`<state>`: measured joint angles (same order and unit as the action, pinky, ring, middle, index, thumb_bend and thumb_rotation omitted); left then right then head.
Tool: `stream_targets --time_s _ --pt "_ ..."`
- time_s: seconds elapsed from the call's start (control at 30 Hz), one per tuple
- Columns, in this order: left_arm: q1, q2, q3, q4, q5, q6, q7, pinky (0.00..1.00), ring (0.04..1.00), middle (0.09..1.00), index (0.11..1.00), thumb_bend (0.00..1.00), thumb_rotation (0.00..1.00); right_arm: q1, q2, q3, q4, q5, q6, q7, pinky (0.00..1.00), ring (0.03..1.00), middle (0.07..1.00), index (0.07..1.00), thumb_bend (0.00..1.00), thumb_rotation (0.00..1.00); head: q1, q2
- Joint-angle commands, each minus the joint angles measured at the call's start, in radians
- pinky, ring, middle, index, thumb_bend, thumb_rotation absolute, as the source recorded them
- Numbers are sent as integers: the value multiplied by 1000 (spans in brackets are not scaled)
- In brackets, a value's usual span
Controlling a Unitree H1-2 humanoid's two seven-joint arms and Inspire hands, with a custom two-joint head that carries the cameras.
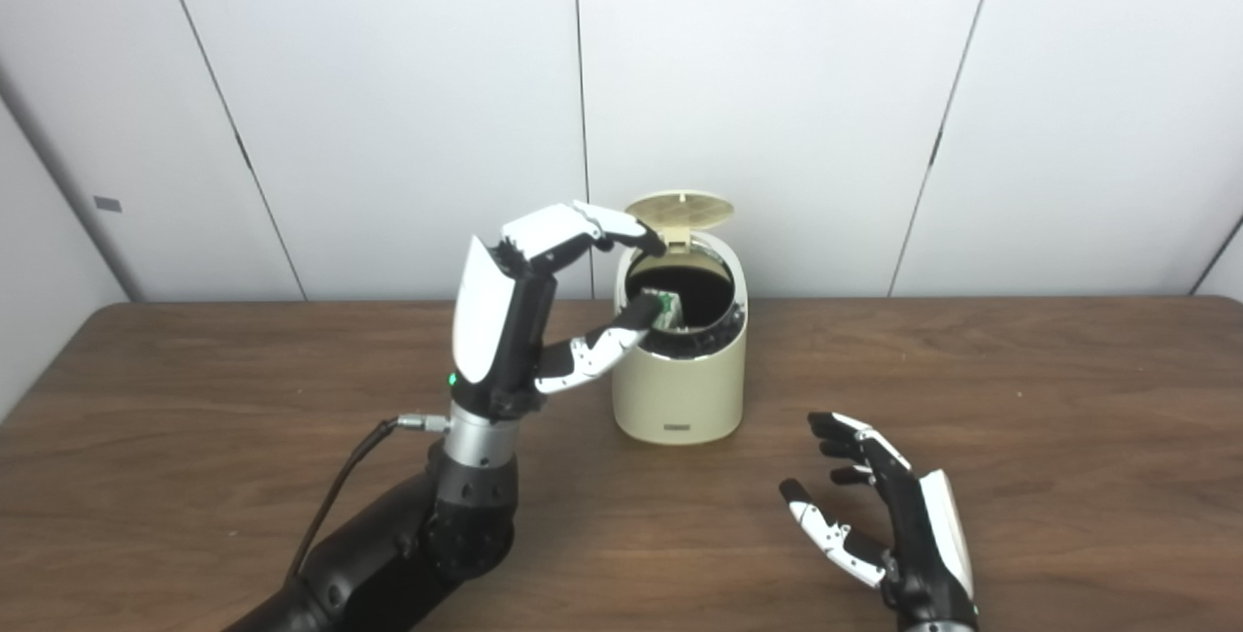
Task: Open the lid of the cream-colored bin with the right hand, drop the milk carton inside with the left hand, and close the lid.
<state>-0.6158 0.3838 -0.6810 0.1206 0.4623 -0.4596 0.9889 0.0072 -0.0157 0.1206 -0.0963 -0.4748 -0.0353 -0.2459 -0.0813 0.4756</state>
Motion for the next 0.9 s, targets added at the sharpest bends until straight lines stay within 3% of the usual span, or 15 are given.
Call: stream_targets --time_s 0.0,0.1,0.17,0.23,0.37,0.47,0.5,0.53,0.6,0.67,0.87 --pt "6 3 74 -69 -51 -10 -55 473 522 558 592 433 592 -6 -14 -8 42 15 -35 3 644 746 765 753 269 301 -3 0" --pt "64 15 158 -139 -187 -10 -196 512 576 624 664 435 607 -17 -25 -17 30 31 -36 12 683 779 796 784 309 412 -15 -1" --pt "108 33 217 -174 -269 -6 -326 559 612 640 689 418 712 -29 -31 -20 -5 15 -35 9 714 813 834 816 351 521 -16 0" --pt "155 56 265 -211 -366 25 -463 558 583 605 661 400 836 -44 -44 -14 -63 -25 -33 15 753 851 871 856 390 621 -17 -2" --pt "257 35 361 -295 -527 160 -637 550 597 627 667 443 917 -92 -79 -9 -164 -91 -24 36 826 905 917 904 443 696 -18 -10" --pt "327 -10 430 -347 -654 292 -721 617 680 702 721 558 866 -148 -123 -18 -192 -133 -53 32 830 910 920 909 536 765 -20 -11" --pt "347 -20 450 -354 -680 328 -746 667 746 779 786 595 863 -173 -140 -21 -200 -157 -61 32 821 897 907 911 622 876 -22 -12" --pt "359 -30 469 -358 -695 353 -768 674 756 791 796 599 865 -189 -150 -22 -205 -173 -67 31 819 895 906 911 635 891 -22 -12" --pt "379 -49 508 -345 -736 398 -819 731 821 859 854 632 878 -230 -164 -25 -246 -204 -46 53 806 881 896 905 713 962 -24 -12" --pt "397 -61 542 -318 -784 417 -887 797 877 905 893 648 911 -276 -178 -27 -317 -232 16 126 793 878 896 905 768 993 -27 -13" --pt "449 -100 584 -269 -801 424 -1023 898 916 923 920 674 996 -422 -209 -41 -462 -294 196 364 817 901 896 896 787 958 -26 -13"
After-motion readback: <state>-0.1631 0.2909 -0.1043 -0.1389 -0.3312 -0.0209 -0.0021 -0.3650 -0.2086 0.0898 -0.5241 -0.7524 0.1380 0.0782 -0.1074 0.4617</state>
